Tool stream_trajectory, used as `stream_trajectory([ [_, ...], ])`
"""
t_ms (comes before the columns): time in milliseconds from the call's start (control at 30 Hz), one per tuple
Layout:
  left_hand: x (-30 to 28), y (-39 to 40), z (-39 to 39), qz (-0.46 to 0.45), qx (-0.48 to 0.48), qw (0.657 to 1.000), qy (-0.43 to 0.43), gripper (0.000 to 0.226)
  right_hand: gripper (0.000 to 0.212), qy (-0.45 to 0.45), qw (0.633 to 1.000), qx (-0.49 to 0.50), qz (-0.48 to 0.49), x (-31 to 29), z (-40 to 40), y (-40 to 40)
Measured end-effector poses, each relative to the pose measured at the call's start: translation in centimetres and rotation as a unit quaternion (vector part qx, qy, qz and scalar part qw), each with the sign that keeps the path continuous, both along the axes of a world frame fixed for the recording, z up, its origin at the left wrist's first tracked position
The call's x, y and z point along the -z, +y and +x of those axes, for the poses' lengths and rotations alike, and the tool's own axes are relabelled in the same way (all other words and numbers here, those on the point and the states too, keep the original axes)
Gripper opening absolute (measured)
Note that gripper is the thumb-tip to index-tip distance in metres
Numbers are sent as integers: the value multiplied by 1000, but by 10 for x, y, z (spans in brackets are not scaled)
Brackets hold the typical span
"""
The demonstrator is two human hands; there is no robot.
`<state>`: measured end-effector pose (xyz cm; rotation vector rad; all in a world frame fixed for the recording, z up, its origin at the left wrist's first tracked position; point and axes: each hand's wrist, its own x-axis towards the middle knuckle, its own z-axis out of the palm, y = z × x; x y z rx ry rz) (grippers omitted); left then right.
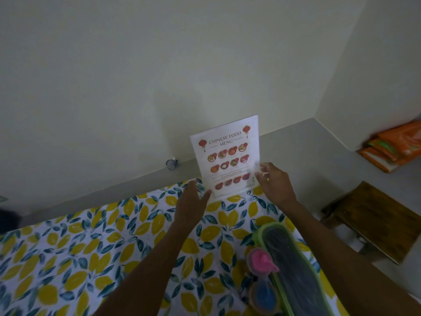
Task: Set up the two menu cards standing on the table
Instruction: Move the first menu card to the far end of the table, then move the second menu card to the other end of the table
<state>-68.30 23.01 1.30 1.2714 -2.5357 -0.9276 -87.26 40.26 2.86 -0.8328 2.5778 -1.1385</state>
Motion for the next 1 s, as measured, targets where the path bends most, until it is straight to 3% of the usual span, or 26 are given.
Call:
stream_trajectory([
  [167, -31, 4, 56, -195, 73, 977, -45, 58, 42, 105, 989, -73, 70, -35, 64, 3],
  [333, -55, 3, 142, -284, 91, 953, -49, 59, 44, 194, 958, -150, 147, -64, 154, -3],
  [500, -79, 3, 255, -277, 81, 957, -43, 71, 51, 226, 940, -196, 166, -83, 269, -18],
  [767, -87, -2, 479, -292, 26, 953, -79, 63, 55, 238, 909, -292, 179, -87, 475, -52],
  [1000, -107, -13, 635, -276, -66, 952, -110, 64, 54, 252, 884, -355, 170, -98, 605, -93],
])
